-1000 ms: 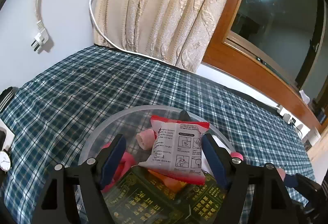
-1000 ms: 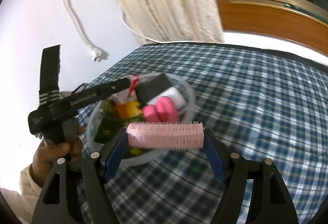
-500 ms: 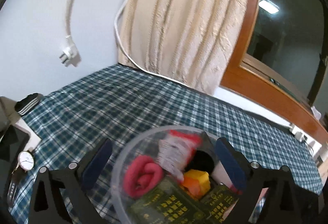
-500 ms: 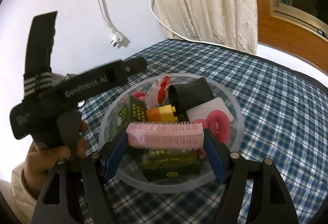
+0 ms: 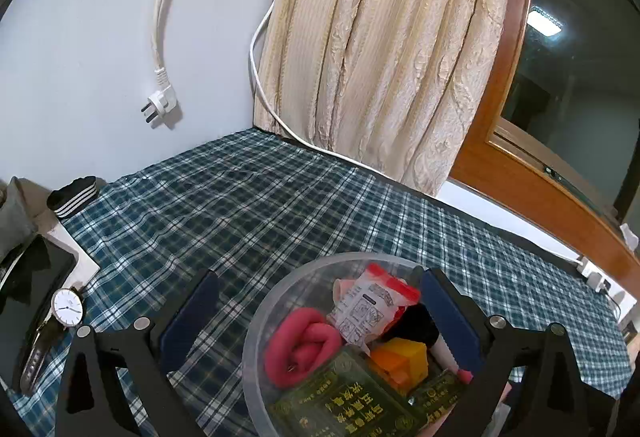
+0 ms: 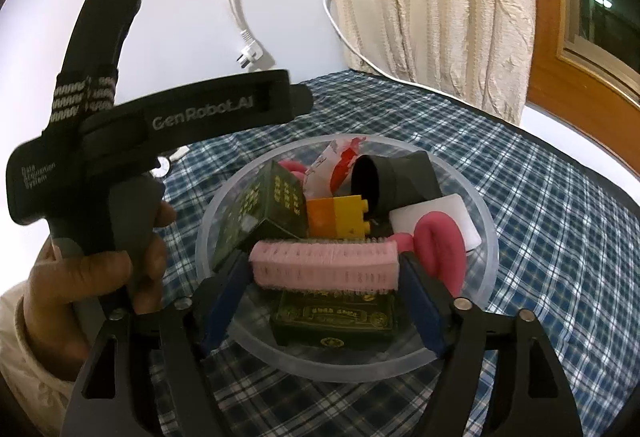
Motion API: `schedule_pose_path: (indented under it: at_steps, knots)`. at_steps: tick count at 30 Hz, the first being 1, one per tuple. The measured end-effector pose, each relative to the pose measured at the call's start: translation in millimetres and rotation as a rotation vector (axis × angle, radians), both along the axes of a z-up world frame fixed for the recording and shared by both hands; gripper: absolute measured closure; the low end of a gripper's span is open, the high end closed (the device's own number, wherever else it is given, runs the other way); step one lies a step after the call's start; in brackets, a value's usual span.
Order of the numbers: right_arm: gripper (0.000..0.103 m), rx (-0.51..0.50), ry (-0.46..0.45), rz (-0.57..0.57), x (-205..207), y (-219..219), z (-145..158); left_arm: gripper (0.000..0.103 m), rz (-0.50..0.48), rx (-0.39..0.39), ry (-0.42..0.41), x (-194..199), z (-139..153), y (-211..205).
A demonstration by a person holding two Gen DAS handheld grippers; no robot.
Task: Organize objects
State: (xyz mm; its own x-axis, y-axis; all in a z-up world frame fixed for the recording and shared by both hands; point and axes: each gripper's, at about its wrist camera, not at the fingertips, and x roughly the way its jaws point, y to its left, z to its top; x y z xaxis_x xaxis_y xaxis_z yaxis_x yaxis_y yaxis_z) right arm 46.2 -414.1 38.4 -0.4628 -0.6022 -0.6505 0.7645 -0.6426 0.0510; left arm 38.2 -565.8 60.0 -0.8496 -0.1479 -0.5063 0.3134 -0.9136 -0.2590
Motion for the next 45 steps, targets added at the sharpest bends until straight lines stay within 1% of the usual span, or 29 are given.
schedule_pose_path:
  at_steps: [6, 9, 13, 17, 24, 28, 31, 33, 36, 39, 42, 45]
  knots:
    - [0.02, -0.012, -0.007, -0.014, 0.5, 4.6, 1.9, 0.001, 0.003, 0.002, -0.004, 0.0, -0.9, -0.4]
    - [0.019, -0.047, -0.024, -0.036, -1.7, 14.2, 5.3, 0.001, 0.004, 0.001, -0.005, 0.0, -0.8, -0.5]
    - [0.014, -0.093, -0.043, -0.07, -2.4, 30.0, 9.1, 0.001, 0.011, -0.014, -0.004, 1.1, -0.1, 0.2]
    - [0.008, -0.107, -0.044, -0.102, 1.3, 39.9, 9.6, 0.001, 0.023, -0.042, -0.002, 2.3, 1.2, 2.6]
    - [0.005, -0.097, -0.036, -0.168, 7.7, 51.7, 9.1, 0.001, 0.038, -0.091, 0.022, 5.8, 5.3, 9.0]
    - [0.005, -0.112, -0.021, -0.206, 11.3, 59.9, 14.1, 0.001, 0.048, -0.148, 0.045, 9.5, 8.2, 17.0]
    - [0.002, -0.14, 0.005, -0.234, 16.9, 69.0, 21.0, 0.001, 0.063, -0.181, 0.066, 13.3, 10.5, 20.8]
    - [0.0, -0.157, 0.032, -0.257, 21.4, 75.5, 25.5, 0.001, 0.08, -0.189, 0.074, 17.8, 10.8, 21.2]
    - [0.0, -0.176, 0.068, -0.297, 27.4, 84.7, 30.0, 0.001, 0.094, -0.201, 0.064, 24.4, 10.3, 22.1]
    - [0.0, -0.18, 0.115, -0.34, 32.2, 90.5, 34.1, 0.001, 0.109, -0.233, 0.057, 32.8, 12.9, 25.5]
    - [0.0, -0.187, 0.178, -0.367, 41.0, 94.4, 41.1, 0.001, 0.115, -0.272, 0.064, 44.4, 17.2, 30.8]
    - [0.0, -0.2, 0.276, -0.399, 55.7, 98.6, 51.1, 0.001, 0.116, -0.314, 0.062, 52.3, 19.9, 40.8]
